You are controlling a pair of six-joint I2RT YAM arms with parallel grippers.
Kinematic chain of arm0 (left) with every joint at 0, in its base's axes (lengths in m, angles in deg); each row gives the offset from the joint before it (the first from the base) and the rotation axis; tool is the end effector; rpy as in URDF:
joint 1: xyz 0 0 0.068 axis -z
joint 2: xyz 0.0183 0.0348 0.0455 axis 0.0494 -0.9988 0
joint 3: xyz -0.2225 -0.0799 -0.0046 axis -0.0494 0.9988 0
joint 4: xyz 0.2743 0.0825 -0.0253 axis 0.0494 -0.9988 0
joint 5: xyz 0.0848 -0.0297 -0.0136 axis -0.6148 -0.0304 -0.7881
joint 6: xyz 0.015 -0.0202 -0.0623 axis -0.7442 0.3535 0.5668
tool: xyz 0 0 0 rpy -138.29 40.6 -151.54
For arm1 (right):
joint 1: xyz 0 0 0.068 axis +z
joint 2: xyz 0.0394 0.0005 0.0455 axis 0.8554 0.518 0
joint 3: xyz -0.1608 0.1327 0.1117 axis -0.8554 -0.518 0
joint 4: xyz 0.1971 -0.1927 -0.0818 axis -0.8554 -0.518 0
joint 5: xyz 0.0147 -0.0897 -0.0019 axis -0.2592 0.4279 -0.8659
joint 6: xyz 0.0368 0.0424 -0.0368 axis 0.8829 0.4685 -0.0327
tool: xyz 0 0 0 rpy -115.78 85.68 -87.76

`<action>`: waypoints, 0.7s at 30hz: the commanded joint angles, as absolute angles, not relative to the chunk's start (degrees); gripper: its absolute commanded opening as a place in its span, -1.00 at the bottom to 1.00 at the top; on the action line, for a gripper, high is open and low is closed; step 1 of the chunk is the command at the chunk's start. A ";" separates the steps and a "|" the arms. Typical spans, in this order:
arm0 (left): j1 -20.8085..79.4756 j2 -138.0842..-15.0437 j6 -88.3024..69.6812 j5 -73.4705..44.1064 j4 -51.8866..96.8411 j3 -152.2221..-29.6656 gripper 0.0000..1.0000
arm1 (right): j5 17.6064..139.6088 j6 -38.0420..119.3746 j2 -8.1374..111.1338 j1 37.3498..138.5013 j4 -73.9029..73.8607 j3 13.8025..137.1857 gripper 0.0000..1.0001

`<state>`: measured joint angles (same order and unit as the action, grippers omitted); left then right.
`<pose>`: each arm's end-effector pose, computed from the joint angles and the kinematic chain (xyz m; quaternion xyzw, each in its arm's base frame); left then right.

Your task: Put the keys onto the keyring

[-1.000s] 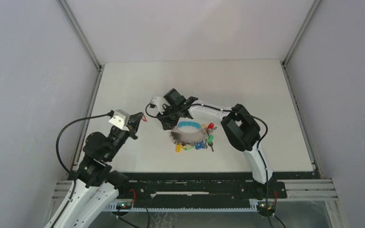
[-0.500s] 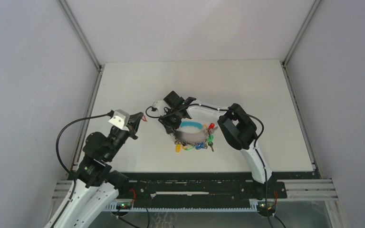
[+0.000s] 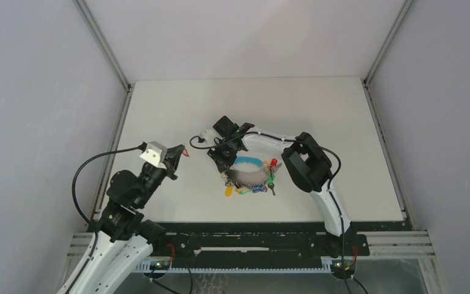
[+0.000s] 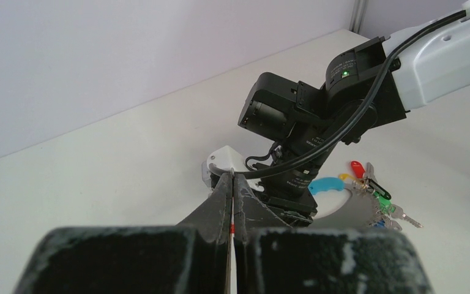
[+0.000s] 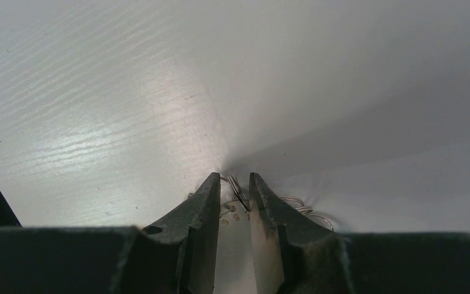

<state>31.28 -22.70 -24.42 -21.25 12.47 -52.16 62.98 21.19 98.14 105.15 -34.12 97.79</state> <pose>0.1675 -0.0925 0.3200 0.1983 0.6529 -0.1675 0.7116 0.3146 0.3605 0.0979 -0.5093 0.8094 0.2510 0.1500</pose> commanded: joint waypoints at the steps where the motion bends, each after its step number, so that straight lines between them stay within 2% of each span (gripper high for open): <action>1: 30.96 -22.43 -24.05 -21.32 14.43 -51.74 -0.99 | 62.12 21.76 94.52 104.63 -35.32 99.70 -0.53; 9: 30.96 -22.53 -24.10 -21.14 14.43 -51.83 -0.99 | 61.48 21.70 93.53 104.09 -36.08 99.38 -0.55; 21: 30.96 -22.67 -23.98 -20.94 14.42 -51.82 -0.99 | 59.94 21.95 92.93 103.18 -36.08 98.74 -0.72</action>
